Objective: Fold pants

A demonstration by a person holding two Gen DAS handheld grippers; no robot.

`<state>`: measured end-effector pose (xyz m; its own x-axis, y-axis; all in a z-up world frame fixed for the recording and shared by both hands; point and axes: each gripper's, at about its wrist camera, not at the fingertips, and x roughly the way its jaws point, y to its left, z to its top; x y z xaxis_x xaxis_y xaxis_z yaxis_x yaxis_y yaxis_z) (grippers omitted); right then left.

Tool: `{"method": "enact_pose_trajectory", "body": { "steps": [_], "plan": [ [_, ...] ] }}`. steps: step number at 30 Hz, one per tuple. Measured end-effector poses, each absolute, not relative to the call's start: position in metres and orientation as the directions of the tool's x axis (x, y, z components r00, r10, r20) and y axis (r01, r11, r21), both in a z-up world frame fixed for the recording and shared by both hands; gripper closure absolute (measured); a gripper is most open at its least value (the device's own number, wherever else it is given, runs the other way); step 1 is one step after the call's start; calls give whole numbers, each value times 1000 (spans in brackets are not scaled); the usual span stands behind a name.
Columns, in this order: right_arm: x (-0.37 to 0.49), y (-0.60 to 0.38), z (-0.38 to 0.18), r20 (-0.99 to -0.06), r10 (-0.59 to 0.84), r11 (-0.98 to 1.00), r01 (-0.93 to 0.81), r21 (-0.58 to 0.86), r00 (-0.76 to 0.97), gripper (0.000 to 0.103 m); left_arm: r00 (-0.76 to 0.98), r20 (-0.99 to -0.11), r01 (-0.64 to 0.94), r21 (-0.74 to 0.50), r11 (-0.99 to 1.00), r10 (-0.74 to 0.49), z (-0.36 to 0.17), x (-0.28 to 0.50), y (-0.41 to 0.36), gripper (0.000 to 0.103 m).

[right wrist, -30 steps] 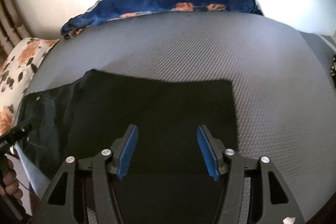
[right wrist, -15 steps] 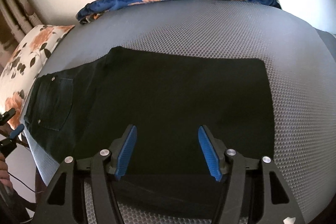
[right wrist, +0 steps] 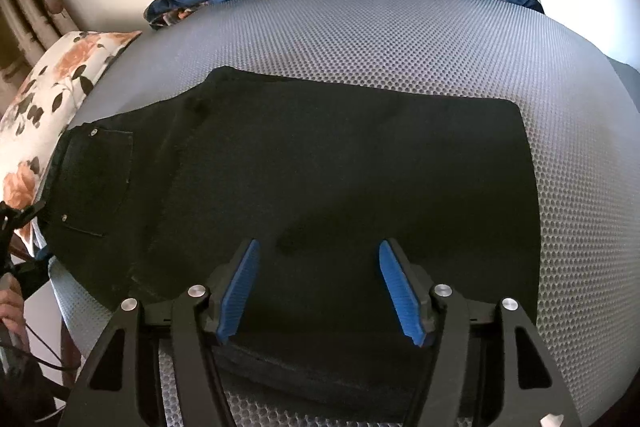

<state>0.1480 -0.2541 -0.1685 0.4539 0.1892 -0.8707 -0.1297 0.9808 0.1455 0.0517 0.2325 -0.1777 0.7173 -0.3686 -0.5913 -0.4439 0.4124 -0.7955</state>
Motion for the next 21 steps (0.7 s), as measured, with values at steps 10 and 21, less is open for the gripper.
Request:
{"method": "enact_pose_trajectory", "body": {
  "steps": [10,21],
  "plan": [
    [146,-248,-172,-869,178,982,-141,126,462,36,734,-611,-385,-734,560,-296,-169,65,214,34],
    [149,-253,-169,-865,197,980,-111,164,460,35,749,-628,-372,-663,650,-212,-149,89,205,81]
  ]
}}
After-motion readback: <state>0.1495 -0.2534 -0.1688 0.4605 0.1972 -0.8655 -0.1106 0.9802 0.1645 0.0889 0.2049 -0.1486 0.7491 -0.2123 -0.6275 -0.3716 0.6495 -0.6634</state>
